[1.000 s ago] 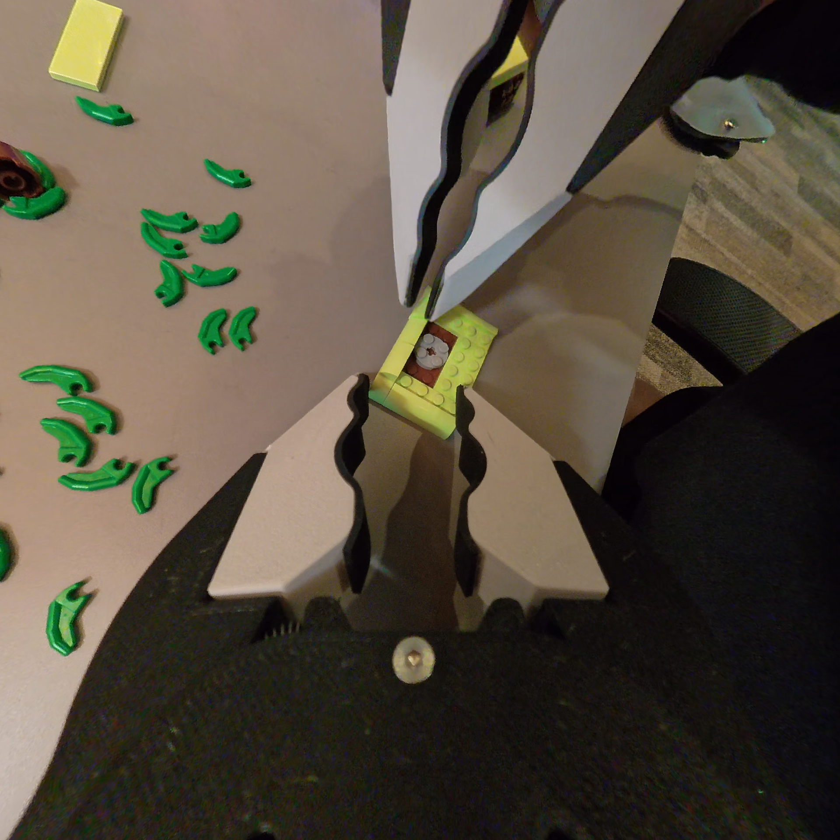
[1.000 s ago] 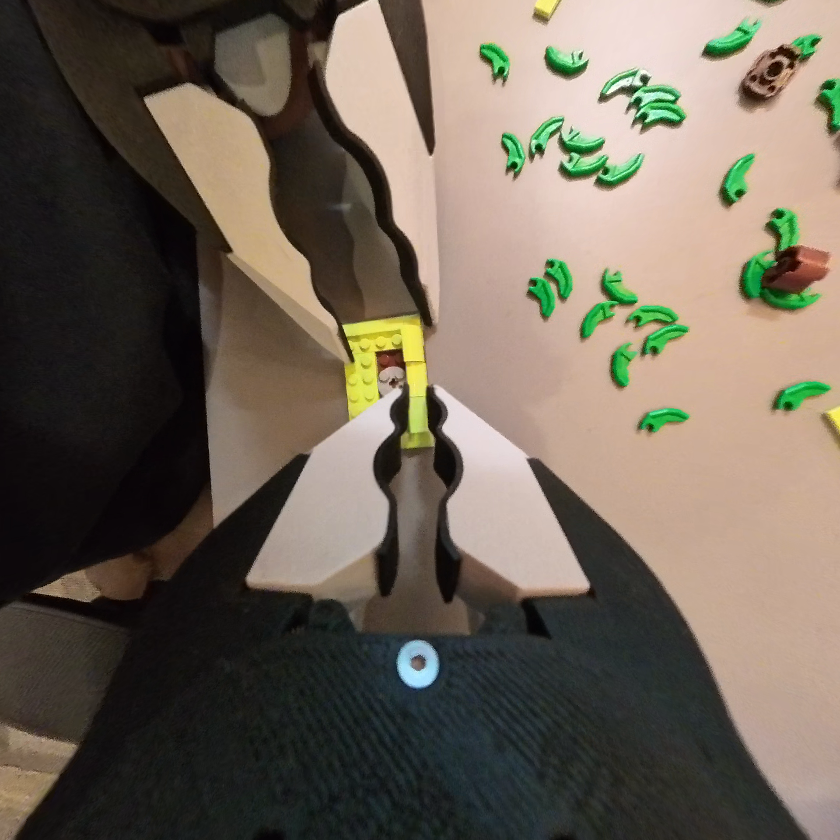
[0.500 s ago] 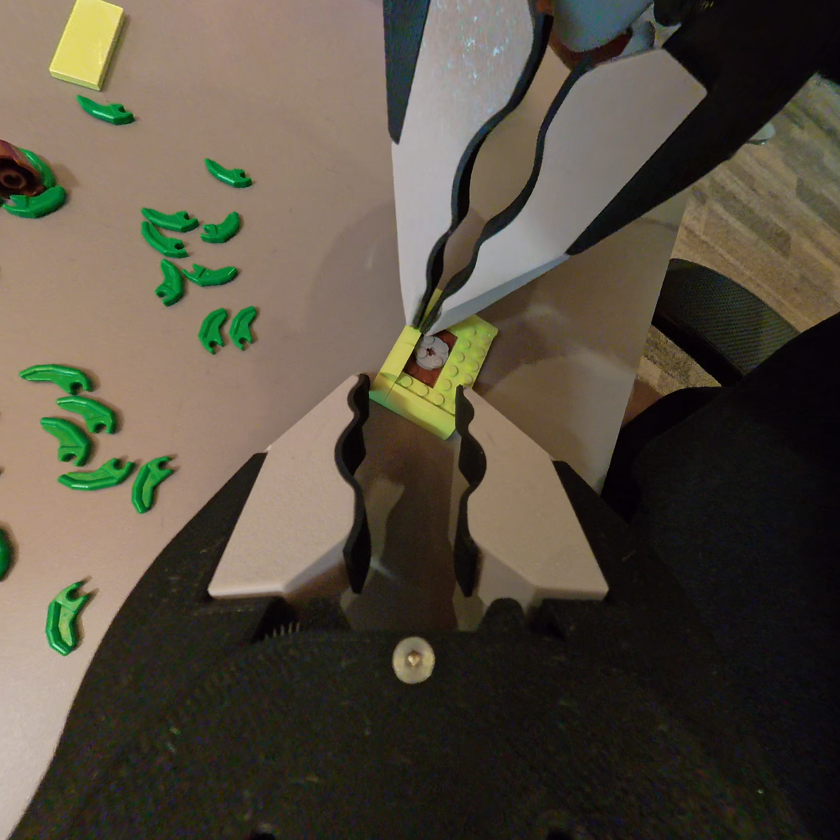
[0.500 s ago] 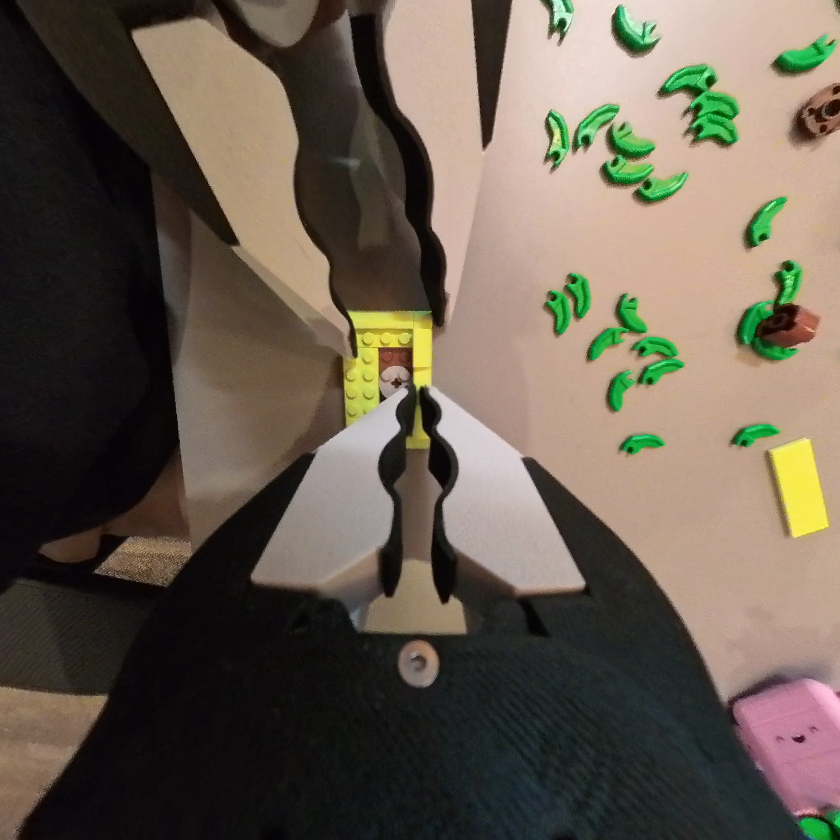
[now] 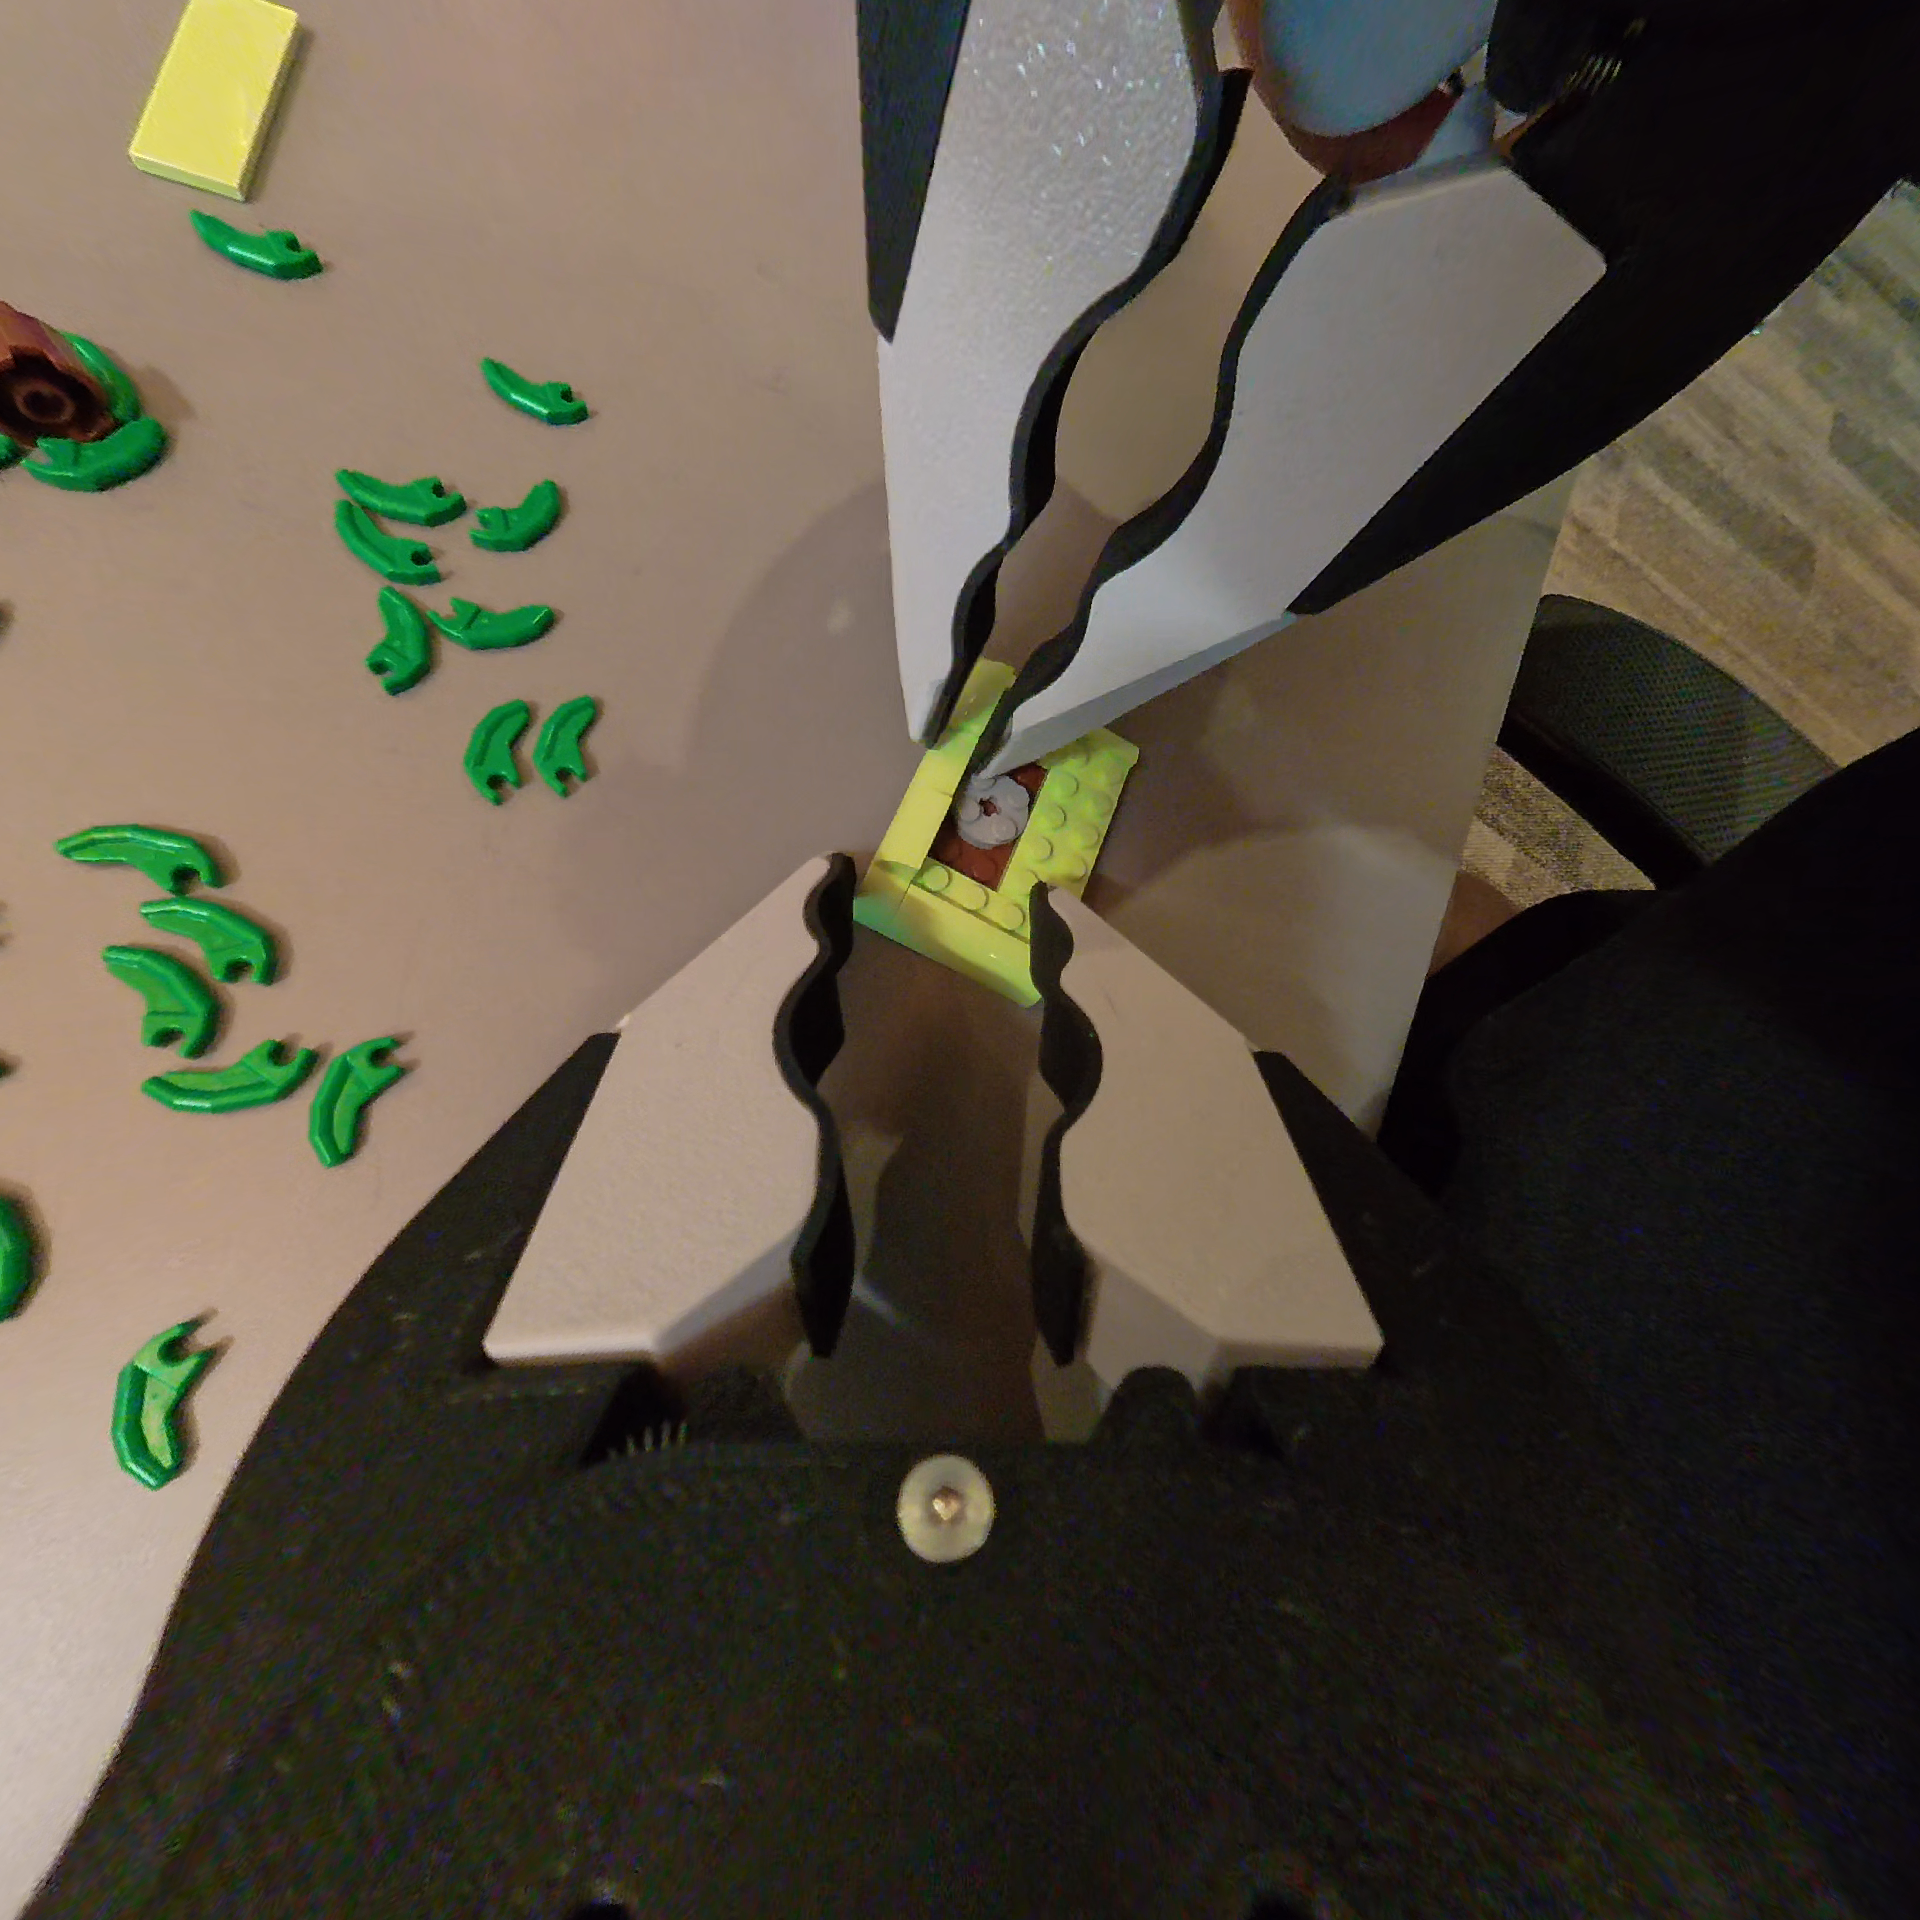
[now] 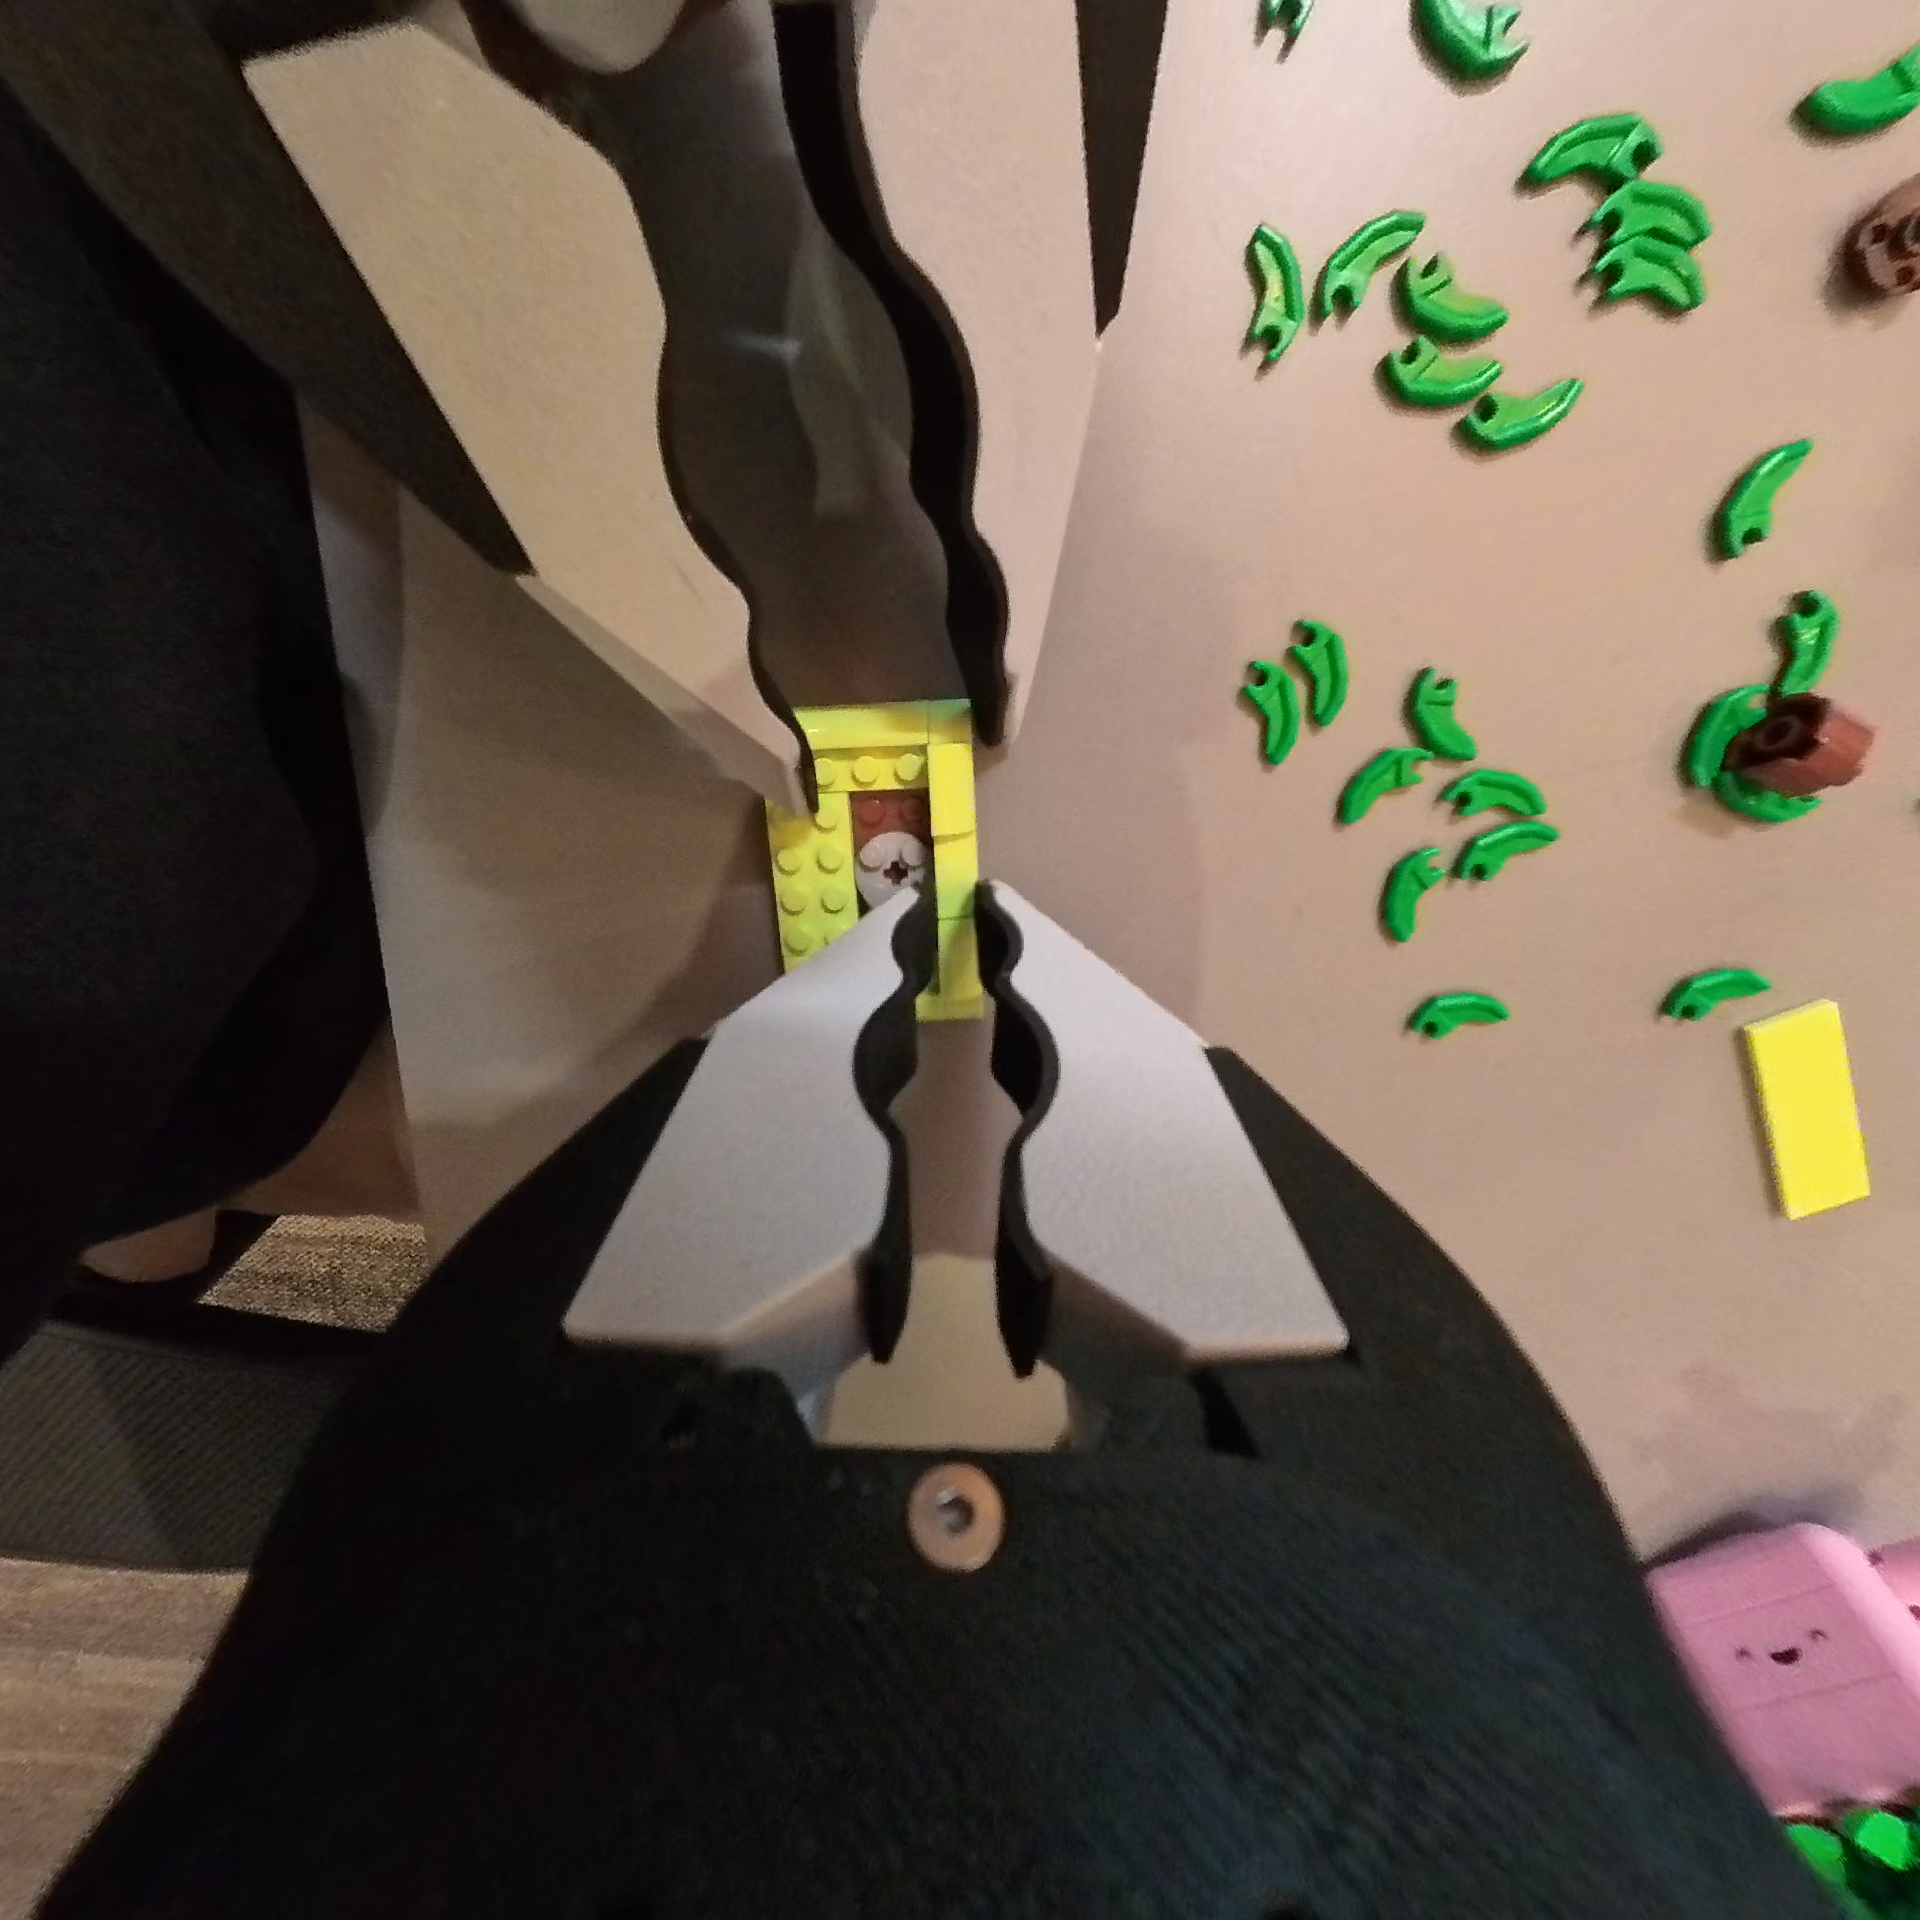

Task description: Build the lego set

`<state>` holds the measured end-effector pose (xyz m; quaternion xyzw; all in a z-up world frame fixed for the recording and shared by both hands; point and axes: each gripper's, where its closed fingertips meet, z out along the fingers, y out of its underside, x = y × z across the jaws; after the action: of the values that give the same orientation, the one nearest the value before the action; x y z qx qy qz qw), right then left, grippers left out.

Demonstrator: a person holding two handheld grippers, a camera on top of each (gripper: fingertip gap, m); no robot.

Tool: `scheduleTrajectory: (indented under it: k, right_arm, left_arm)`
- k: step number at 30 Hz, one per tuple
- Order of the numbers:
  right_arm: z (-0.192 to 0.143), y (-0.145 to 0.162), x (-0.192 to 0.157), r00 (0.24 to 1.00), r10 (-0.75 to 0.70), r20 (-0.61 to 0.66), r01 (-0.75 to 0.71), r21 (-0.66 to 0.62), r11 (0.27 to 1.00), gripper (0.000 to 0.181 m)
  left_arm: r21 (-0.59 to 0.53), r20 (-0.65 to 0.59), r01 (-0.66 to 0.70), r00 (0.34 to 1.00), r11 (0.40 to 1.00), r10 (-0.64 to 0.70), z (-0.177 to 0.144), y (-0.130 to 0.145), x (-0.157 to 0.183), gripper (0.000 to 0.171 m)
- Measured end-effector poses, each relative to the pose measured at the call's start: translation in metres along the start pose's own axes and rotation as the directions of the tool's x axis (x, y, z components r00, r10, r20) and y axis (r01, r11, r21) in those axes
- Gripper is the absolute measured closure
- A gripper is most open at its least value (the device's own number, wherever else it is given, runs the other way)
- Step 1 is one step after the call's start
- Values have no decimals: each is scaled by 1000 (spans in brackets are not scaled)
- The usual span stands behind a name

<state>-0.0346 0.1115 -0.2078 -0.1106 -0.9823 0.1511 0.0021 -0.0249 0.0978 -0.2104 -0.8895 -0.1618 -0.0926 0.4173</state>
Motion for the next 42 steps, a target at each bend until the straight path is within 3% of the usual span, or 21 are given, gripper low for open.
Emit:
scheduleTrajectory:
  k: [17, 21, 30, 42]
  right_arm:
    - [1, -1, 0, 999, 30, 14, -30, 29, 999, 177]
    - [-9, 7, 6, 997, 74, -23, -73, 41, 996, 165]
    - [-9, 7, 2, 998, 66, 2, -66, 61, 996, 181]
    - [-8, 7, 1, 996, 78, 54, -82, 73, 994, 181]
  left_arm:
    - [0, 0, 2, 1000, 1000, -2, 0, 0, 0, 140]
    - [0, 4, -2, 1000, 1000, 2, 0, 0, 0, 140]
    - [0, 1, 2, 1000, 1000, -2, 0, 0, 0, 141]
    - [1, -1, 5, 1000, 1000, -5, 0, 0, 0, 141]
